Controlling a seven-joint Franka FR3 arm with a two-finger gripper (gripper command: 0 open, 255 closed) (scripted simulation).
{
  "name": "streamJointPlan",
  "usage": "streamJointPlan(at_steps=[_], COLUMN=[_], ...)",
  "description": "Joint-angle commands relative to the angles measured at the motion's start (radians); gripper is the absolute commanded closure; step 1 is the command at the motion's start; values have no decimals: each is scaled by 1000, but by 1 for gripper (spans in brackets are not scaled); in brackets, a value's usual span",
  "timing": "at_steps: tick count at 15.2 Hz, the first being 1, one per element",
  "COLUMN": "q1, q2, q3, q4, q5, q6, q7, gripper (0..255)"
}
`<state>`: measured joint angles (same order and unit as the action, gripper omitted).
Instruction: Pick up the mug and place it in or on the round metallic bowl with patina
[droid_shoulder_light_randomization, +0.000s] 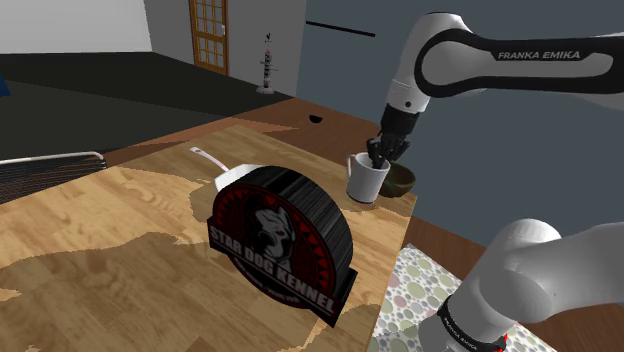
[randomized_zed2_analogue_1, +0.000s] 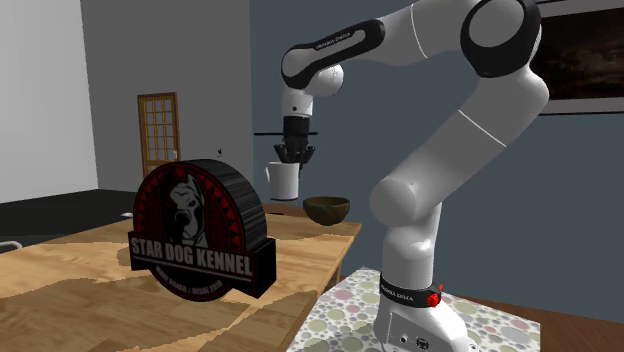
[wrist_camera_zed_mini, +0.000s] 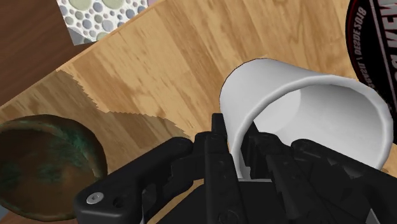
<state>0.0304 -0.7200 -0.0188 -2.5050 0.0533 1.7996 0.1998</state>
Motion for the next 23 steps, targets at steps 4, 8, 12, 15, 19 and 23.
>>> streamJointPlan(at_steps=[4, 8, 12, 15, 19, 23], q1=[-46, -74, -95, -106, -120, -138], q2=[77, 157, 250, 329, 445, 577], q3=[-100, -178, -254, -310, -381, -449], q4=[73, 148, 239, 319, 441, 582], q5=[-59, -93, -112, -113, -97, -56], q6=[-1, 3, 4, 2, -7, -27], q7=[-114, -207, -299, -371, -470, -574], gripper=[255, 255, 255, 255, 255, 255])
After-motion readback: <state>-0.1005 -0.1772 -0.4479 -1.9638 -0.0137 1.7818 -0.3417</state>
